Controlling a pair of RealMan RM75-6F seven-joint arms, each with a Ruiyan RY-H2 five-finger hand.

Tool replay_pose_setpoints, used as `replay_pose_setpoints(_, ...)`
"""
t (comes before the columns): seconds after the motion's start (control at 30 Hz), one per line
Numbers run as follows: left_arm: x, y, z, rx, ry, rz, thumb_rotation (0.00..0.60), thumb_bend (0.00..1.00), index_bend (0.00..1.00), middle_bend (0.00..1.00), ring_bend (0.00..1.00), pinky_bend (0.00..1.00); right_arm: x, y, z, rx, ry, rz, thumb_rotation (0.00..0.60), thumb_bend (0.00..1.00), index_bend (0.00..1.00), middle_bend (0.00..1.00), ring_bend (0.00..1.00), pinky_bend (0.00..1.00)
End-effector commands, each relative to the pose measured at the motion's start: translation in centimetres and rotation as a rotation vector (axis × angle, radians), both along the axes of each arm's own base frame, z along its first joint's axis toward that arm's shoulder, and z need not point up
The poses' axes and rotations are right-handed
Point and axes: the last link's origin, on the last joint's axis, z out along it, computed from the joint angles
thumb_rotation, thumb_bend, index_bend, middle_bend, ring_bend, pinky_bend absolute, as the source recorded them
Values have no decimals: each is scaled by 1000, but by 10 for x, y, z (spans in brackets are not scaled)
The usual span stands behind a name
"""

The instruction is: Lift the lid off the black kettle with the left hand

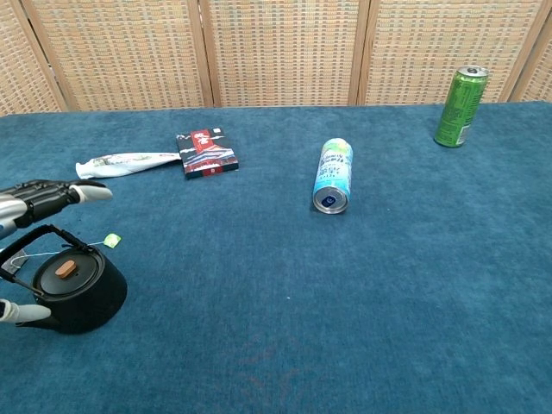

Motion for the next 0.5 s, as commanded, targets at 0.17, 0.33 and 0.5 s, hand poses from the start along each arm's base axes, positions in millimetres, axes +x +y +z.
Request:
replay_pose_setpoints(0.17,-8,5,-4,0,-3,24,600,161,0,0,0,0,0,0,0,0,-1,-2,600,0,0,0,0,0)
replay_pose_setpoints(0.33,-21,19,4,37,-6,64,600,161,0,0,0,0,-1,-1,-1,4,0,-5,600,0,0,0,0,0)
replay_pose_setpoints(0.5,-31,44,19,89,-5,100,600,161,0,0,0,0,-1,-1,-2,8,2,-8,600,0,0,0,0,0)
